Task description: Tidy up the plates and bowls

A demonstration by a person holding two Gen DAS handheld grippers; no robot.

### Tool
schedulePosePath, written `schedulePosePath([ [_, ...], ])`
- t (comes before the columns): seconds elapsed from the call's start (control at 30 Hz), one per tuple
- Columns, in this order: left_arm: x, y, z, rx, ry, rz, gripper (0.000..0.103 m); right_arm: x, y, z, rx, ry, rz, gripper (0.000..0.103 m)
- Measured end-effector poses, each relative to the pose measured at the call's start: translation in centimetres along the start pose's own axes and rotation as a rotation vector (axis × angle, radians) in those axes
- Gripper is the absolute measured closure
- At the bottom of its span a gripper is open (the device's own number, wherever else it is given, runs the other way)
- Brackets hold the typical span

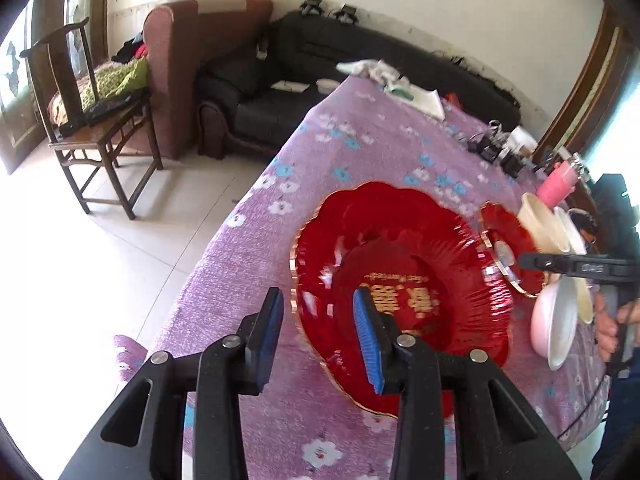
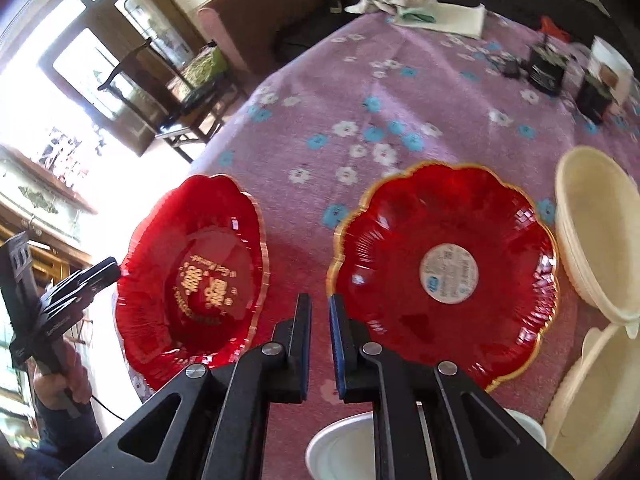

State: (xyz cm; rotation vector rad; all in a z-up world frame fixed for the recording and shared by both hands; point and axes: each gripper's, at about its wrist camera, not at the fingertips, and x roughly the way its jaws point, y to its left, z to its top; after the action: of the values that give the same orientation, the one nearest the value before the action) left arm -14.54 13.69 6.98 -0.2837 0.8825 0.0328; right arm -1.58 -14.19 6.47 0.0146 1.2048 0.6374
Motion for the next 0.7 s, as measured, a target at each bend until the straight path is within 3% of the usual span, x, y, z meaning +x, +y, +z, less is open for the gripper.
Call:
schedulePosePath([
  [0.2,-2.2,-3.6,-0.6,0.091,-0.089,-0.043,0.054,-1.8,-2.4,-3.7,0.026,-0.029,-0.013,0.092],
  [0.37,-1.4,-7.9,-1.5,0.182,-0.09,-0.115,0.053,-3.5,-5.1,-7.6,0.089,-0.065,0.02,0.091],
  [0.53,0.0,-12.6,-2.4,0.246,-0.098,-0.176,0.049,-8.4,-5.5,-10.0,0.113,-0.251,0.1,0.091],
  [0.63,0.6,-15.1,-3.0,0.276,-0.09,-0.206,0.047,-10.5,-5.0,-9.7,0.095,-0.348,0.021,0.09],
  [0.7,1.0,-16.6,-3.6,0.299,-0.089,-0.218,0.038,-11.2,-5.0,-9.1,0.12,-0.377,-0.039,0.09],
])
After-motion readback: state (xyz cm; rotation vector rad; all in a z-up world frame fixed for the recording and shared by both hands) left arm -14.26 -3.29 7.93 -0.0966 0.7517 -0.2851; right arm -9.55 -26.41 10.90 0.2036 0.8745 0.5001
